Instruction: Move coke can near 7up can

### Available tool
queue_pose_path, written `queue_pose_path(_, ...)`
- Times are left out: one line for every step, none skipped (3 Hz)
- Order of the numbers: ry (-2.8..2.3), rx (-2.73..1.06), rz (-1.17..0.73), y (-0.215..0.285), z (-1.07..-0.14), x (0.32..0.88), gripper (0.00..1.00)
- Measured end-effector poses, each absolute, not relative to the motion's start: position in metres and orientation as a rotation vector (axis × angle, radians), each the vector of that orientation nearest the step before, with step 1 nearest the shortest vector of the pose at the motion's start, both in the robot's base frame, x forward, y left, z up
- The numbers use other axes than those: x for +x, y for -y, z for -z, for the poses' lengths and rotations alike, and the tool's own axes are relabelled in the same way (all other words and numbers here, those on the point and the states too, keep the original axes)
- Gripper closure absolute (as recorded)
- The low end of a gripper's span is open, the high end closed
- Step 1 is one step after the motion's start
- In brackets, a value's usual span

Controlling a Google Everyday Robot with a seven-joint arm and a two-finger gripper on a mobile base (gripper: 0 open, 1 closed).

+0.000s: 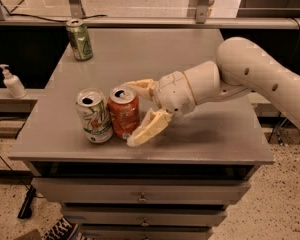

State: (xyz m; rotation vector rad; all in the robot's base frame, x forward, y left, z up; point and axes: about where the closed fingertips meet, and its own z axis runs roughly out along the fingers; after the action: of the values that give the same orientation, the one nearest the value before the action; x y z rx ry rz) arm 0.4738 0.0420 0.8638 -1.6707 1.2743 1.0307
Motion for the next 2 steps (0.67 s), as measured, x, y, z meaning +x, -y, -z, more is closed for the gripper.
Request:
queue_pose_path(-1.29,-1.647,-1.003,-0.034,-0.867,0.48,0.0)
queue_pose_path(-1.368,-1.582,-0.837,0.019,-0.882,0.505,0.0)
